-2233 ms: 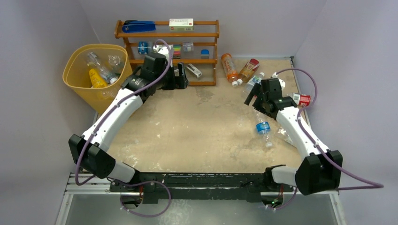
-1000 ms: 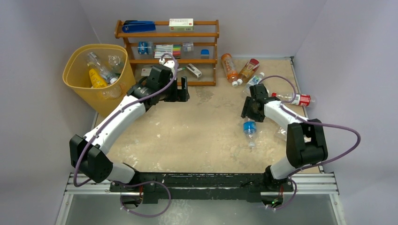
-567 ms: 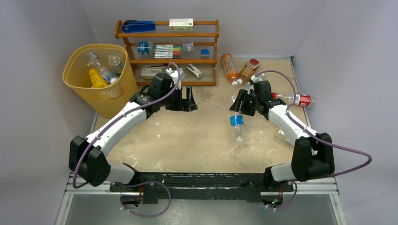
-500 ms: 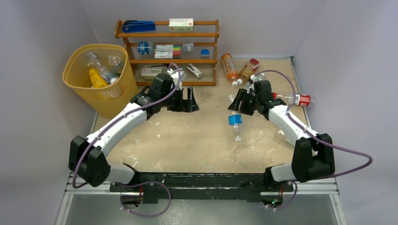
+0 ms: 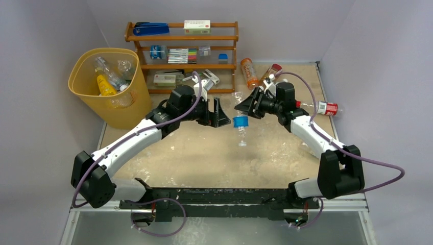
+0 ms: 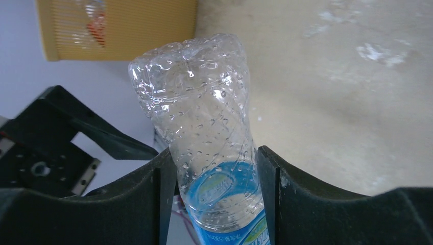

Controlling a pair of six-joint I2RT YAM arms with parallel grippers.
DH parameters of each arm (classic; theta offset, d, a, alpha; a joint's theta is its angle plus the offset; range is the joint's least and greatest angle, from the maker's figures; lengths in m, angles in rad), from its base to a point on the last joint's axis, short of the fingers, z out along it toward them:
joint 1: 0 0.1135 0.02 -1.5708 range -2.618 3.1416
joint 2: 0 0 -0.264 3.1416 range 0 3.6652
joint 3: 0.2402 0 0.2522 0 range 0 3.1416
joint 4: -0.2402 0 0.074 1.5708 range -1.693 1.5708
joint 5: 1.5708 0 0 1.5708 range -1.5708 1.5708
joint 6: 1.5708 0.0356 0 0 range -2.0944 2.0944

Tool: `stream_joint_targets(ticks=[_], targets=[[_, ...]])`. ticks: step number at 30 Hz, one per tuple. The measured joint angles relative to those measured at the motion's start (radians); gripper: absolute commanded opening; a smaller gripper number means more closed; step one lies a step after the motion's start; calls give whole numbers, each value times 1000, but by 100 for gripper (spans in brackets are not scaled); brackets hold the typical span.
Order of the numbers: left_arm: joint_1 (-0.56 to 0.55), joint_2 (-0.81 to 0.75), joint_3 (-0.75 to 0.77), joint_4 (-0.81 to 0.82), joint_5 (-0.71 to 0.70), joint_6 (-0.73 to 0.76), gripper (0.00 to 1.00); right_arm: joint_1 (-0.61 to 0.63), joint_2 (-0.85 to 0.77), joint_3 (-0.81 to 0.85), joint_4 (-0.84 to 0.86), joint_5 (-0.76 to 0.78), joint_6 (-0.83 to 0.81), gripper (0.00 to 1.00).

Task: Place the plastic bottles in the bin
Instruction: Pick up the plastic bottle at the center of the board.

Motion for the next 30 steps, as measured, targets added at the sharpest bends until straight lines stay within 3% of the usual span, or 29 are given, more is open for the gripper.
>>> stream_joint_targets(ticks=[13, 22, 30], targets=[[-52, 3, -15, 25, -44, 0, 90, 97, 95, 49, 278, -82, 262, 59], [-53, 6, -16, 37, -101, 0, 90, 159, 97, 70, 353, -83, 338, 58], [-53, 14, -15, 51, -157, 0, 54, 175, 97, 70, 364, -79, 358, 62]])
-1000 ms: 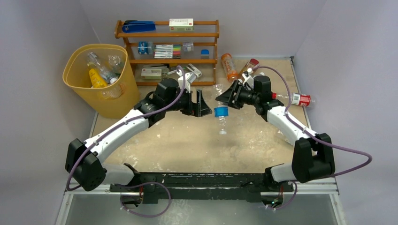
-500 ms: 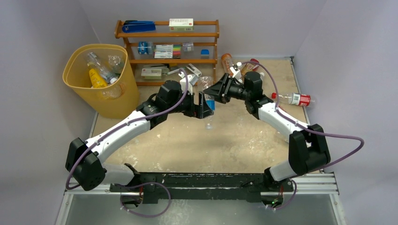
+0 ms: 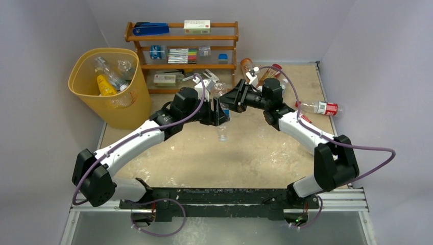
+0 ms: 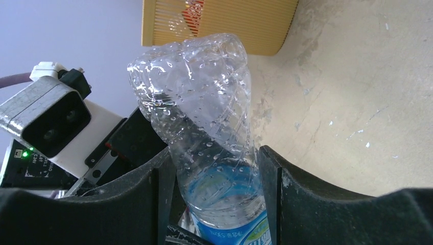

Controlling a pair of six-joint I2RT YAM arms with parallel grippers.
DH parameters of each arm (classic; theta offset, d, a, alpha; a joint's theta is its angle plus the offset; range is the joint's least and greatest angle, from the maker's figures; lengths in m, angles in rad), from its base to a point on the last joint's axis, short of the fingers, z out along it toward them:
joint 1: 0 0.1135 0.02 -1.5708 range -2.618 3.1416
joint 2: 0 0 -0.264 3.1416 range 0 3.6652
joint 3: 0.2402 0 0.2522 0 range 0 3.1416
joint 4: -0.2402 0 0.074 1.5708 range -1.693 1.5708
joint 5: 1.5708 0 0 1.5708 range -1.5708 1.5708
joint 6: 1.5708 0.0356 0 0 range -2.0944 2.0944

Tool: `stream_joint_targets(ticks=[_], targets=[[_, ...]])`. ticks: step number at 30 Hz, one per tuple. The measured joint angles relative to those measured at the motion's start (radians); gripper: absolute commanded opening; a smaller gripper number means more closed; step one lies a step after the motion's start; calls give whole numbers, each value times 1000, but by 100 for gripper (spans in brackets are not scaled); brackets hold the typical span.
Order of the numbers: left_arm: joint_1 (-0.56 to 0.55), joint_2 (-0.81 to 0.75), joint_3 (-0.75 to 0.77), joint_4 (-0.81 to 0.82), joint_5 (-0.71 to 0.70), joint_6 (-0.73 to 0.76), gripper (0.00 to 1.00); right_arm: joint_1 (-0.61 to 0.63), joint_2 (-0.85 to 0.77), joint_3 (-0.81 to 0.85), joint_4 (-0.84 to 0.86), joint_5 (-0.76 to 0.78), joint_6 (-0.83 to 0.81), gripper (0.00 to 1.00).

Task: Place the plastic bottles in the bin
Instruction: Pick up the plastic bottle at the center of the board.

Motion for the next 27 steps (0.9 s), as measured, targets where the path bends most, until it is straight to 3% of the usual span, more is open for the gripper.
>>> stream_joint_targets(ticks=[6, 18, 27], targets=[[-5, 5, 27, -39, -40, 14, 53, 0, -1, 0, -1, 6, -1, 99], [30, 32, 253, -289, -230, 148, 56, -42, -179, 8, -303, 103, -128, 100], [287, 175, 606, -487, -324, 241, 57, -87, -272, 5, -429, 142, -213, 100]])
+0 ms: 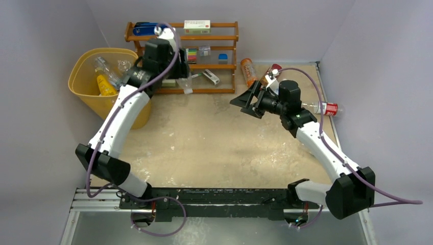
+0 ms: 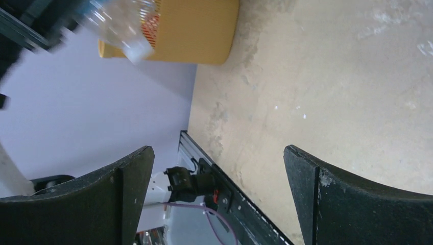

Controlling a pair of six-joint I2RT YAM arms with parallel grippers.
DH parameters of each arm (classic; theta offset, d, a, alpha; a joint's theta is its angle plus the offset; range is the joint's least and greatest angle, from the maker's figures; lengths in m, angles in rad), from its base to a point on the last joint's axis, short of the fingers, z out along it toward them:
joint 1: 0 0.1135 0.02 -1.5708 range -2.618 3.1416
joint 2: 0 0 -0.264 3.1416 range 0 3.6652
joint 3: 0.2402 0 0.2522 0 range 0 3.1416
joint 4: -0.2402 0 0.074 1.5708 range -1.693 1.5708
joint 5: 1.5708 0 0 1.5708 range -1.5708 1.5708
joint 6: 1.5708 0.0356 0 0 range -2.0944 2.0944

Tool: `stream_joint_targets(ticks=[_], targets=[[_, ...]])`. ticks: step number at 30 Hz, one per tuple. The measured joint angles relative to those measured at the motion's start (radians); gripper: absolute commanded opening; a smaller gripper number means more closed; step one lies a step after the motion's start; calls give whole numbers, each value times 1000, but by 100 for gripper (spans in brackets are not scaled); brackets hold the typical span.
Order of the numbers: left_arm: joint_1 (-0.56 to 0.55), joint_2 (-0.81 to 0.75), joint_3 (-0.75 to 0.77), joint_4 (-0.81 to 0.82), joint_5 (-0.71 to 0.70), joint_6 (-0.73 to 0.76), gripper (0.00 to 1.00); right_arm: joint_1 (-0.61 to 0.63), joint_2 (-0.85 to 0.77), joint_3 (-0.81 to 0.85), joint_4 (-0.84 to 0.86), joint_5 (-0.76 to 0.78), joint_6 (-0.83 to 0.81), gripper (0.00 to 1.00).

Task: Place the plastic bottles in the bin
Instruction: Pick up the plastic bottle at the center of the board, then place the plastic bottle in the trash bin.

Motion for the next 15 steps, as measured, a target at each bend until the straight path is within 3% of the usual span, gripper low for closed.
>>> stream_joint_targets(ticks=[6, 15], targets=[[152, 101, 271, -58, -32, 40, 58, 0, 13, -9, -82, -1, -48, 100], [398, 167, 425, -65, -17, 35, 57, 0, 50, -31, -139, 8, -92, 100]])
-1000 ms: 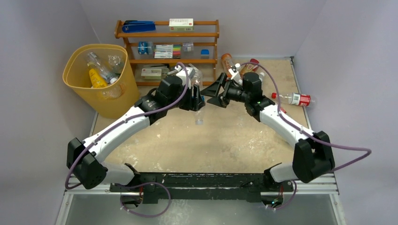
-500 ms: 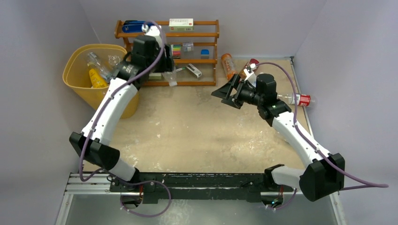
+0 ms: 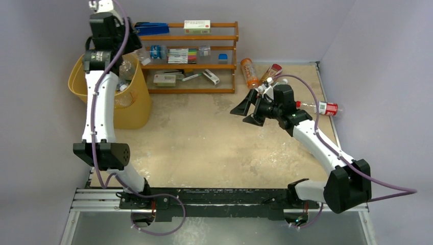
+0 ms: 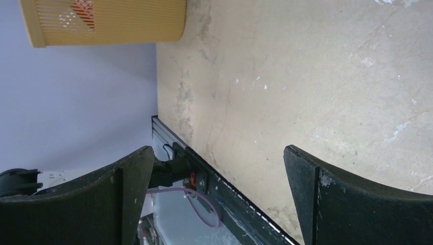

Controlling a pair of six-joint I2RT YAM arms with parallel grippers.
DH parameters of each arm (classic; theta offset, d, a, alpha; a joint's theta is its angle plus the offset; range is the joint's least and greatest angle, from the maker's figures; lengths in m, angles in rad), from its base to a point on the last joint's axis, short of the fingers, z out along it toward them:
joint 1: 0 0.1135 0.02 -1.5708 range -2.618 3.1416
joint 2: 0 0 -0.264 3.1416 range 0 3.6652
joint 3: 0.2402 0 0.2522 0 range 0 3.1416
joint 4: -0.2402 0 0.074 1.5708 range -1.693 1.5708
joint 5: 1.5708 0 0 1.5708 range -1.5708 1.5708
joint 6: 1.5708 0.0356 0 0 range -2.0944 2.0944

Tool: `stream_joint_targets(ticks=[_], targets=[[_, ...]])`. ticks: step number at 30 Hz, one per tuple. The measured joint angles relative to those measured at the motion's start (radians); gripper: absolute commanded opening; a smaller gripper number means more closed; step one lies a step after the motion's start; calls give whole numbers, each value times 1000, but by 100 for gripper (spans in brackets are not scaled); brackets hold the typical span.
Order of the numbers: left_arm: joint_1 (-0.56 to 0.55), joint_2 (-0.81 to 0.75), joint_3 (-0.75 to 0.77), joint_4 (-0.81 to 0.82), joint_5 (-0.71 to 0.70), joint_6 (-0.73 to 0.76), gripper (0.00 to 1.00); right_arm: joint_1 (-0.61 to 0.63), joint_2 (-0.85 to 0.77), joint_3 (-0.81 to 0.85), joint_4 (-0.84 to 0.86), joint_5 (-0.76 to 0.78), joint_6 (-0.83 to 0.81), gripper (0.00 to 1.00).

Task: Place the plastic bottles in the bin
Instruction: Place the plastic bottle in the trash bin.

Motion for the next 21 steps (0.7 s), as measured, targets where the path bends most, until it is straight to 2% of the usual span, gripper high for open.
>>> stream_joint_targets(ticks=[6, 9, 13, 21], targets=[[219, 6, -16, 17, 47, -14, 57, 3, 16, -20, -2, 14, -2, 100], [280, 6, -44, 34, 48, -14, 57, 12, 27, -21, 4, 15, 0, 100], [314, 6, -71, 35, 31, 5, 57, 38, 55, -21, 14, 17, 8, 100], [317, -2, -153, 50, -98, 96, 58, 90, 88, -21, 17, 33, 20, 100]])
